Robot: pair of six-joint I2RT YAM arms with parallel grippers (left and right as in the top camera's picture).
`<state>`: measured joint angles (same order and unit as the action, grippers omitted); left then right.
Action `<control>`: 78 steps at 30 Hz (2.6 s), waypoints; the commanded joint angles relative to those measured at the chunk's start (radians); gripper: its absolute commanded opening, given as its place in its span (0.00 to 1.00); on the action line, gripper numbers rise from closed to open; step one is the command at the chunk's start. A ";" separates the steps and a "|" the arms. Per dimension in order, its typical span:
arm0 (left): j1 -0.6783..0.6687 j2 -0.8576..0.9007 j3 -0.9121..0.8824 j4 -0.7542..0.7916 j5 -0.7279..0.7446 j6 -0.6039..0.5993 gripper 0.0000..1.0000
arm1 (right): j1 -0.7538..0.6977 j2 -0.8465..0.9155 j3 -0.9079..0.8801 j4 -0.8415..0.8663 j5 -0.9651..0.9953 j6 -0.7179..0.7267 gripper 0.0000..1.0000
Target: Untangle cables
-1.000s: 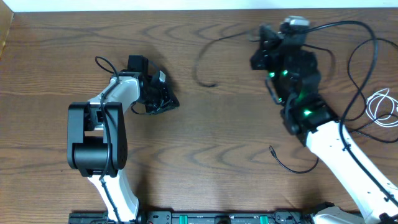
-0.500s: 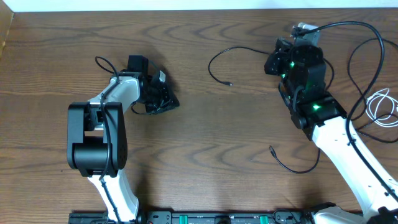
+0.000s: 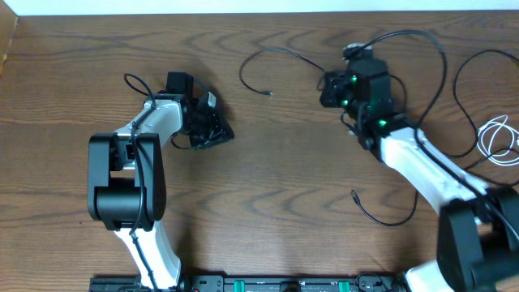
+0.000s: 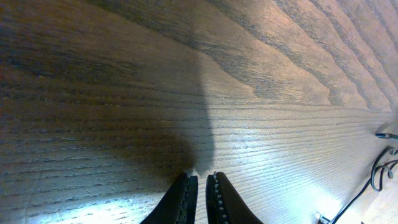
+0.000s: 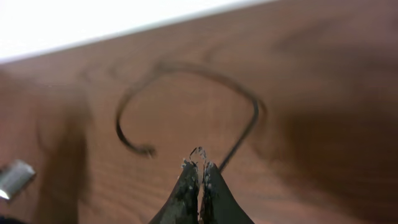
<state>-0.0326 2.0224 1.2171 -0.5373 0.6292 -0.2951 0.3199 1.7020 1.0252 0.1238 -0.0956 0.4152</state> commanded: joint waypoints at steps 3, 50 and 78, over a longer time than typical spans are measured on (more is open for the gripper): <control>0.003 0.059 -0.035 -0.003 -0.117 -0.006 0.14 | -0.002 0.127 0.014 -0.008 -0.092 -0.012 0.01; 0.003 0.059 -0.035 0.000 -0.117 -0.021 0.17 | -0.447 -0.222 0.086 -0.438 -0.254 -0.214 0.01; 0.003 0.059 -0.035 0.001 -0.117 -0.021 0.25 | -0.444 0.049 0.086 -0.467 -0.277 -0.184 0.99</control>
<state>-0.0330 2.0220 1.2179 -0.5301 0.6430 -0.3130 -0.1268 1.7420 1.1168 -0.3325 -0.3649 0.2295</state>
